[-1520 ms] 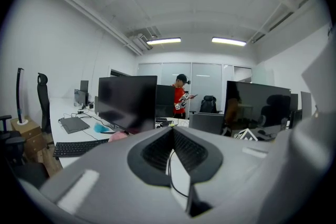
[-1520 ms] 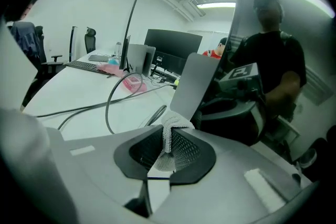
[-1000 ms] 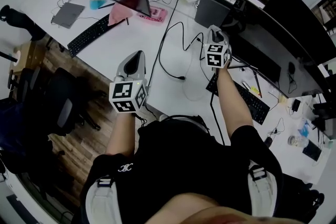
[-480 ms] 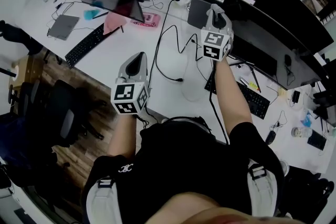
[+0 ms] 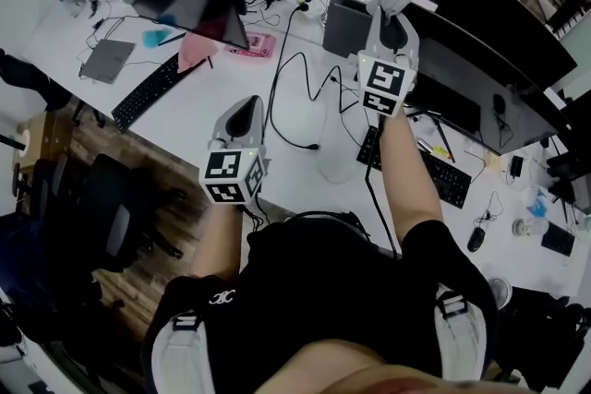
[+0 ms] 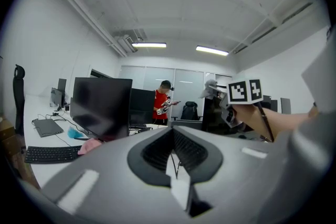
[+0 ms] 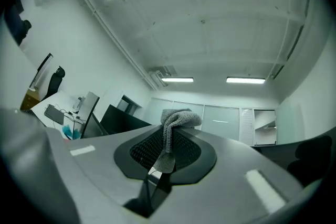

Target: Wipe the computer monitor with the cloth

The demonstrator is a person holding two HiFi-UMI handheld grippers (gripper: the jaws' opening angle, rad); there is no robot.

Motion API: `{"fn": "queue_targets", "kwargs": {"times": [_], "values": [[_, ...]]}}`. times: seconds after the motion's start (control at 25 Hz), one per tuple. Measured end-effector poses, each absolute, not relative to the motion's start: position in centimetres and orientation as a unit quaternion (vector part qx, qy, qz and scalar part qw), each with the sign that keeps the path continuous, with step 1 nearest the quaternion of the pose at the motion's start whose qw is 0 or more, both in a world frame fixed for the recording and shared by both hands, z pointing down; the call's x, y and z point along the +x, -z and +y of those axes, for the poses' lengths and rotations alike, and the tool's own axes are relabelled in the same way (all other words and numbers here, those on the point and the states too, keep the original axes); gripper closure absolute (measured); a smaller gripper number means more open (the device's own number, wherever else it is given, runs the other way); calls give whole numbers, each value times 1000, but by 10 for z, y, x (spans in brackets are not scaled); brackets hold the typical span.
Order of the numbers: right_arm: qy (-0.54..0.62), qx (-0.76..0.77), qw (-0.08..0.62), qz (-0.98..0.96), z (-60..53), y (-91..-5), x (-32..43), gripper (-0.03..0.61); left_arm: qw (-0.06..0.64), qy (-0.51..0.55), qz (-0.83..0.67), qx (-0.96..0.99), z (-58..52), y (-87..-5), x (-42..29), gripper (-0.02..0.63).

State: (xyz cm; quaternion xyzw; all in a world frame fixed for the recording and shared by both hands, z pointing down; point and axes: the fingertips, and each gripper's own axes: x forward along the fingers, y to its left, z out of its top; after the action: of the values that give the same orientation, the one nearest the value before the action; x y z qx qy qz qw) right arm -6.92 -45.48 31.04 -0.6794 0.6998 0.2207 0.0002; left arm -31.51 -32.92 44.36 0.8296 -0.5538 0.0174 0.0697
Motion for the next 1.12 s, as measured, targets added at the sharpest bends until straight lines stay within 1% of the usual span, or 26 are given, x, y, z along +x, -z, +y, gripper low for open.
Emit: {"fn": "queue_targets", "kwargs": {"times": [0.24,0.72,0.88,1.12], "values": [[-224,-686,11,692,-403,-310,-48,546,66,-14,-522,850,-334,-440,-284,563],[-108,-734,-23,670,-307,-399,44,548,55,-20,-424,904,-339,-435,-181,563],[-90,-745,-21,660,-288,-412,65,548,52,-17,-396,917,-335,-431,-149,563],[-84,-747,-21,660,-282,-420,74,547,53,-19,-385,921,-329,-434,-132,563]]}}
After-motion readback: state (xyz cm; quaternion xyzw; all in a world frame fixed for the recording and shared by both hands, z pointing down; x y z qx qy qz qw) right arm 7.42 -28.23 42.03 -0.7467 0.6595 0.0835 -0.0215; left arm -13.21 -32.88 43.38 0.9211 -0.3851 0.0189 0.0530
